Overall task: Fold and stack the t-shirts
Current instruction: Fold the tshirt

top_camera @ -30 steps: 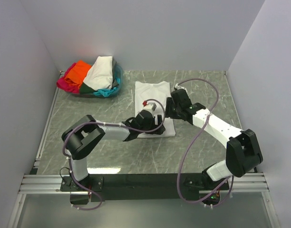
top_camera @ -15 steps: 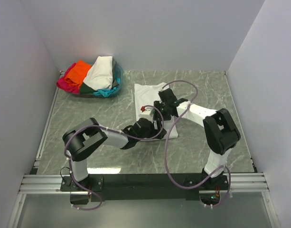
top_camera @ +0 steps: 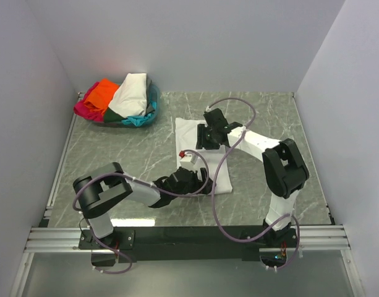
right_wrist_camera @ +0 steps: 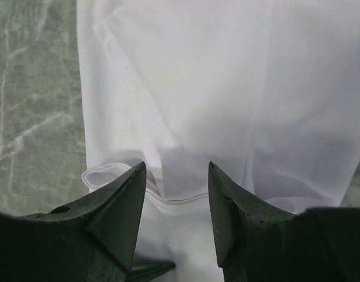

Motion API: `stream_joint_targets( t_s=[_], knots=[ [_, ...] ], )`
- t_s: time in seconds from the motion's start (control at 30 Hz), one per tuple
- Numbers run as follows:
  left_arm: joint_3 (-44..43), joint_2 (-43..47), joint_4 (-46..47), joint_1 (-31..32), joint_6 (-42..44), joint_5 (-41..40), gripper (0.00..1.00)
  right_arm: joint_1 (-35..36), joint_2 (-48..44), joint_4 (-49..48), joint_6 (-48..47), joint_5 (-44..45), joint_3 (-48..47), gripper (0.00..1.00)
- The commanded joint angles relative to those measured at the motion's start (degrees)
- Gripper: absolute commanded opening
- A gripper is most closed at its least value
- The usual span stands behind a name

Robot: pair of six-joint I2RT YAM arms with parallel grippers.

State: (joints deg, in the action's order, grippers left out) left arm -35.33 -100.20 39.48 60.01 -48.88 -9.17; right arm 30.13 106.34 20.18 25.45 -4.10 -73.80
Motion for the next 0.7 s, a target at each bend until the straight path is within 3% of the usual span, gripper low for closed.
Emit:
stream_joint_targets(
  t_s=[0.0,0.4,0.53,0.67],
  knots=[
    [3.8,1.2,-17.1,2.7,-2.1,-0.8,0.85,0.2,-8.3,-2.0,-0.1,-1.7,3.2,0.54],
    [0.4,32.7,-39.2,7.7,-1.1,-15.4,0.92,1.5,-39.9,1.8,6.3,5.4,26.4,0.56],
    [3.9,38.7,-47.5,7.5,-4.5,-18.8,0.96,9.6,-46.9,4.2,12.1,9.7,34.0,0.57],
    [8.6,40.1,-49.9,7.3,-8.9,-17.7,0.98,15.0,-49.7,5.9,18.1,12.2,38.1,0.57]
  ],
)
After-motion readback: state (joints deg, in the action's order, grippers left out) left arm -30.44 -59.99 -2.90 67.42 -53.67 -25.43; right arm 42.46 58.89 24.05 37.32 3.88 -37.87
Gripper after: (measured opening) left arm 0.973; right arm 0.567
